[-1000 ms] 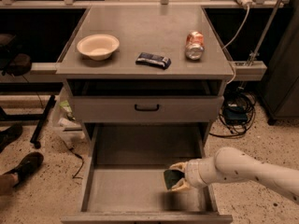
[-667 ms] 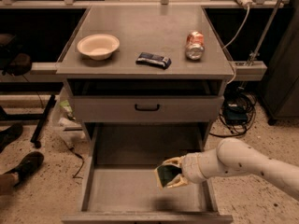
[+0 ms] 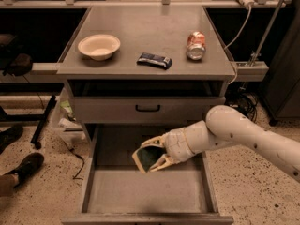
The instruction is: Pick sponge from middle drawer and place on counter
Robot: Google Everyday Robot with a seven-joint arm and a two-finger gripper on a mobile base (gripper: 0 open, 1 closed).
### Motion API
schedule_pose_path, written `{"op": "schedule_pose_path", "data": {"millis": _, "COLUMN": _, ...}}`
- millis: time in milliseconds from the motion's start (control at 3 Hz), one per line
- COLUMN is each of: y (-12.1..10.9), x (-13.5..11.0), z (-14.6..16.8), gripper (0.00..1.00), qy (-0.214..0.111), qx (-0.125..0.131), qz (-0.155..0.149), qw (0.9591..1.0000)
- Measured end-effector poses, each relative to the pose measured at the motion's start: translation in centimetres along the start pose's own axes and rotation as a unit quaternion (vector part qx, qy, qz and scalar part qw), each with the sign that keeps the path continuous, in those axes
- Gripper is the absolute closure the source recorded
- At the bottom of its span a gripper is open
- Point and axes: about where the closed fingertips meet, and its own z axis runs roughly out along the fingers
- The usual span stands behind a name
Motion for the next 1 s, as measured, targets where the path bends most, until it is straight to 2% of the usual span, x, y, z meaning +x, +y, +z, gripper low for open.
{"op": "schedule_pose_path", "data": {"millis": 333, "y": -3.8, "x": -3.1, "z": -1.6, "gripper": 1.00, "qy": 0.013, "qx": 0.028, "qz": -0.019, "qw": 0.9993}}
{"op": "schedule_pose_path", "data": {"millis": 667, "y": -3.8, "x": -3.1, "z": -1.5, "gripper": 1.00, "qy": 0.013, "qx": 0.027, "qz": -0.018, "qw": 0.9994}}
{"op": "schedule_pose_path", "data": {"millis": 1000, "y": -6.2, "x": -1.9, "z": -3.5, "gripper": 1.00, "qy": 0.037, "qx": 0.041, "qz": 0.002, "qw": 0.9985}}
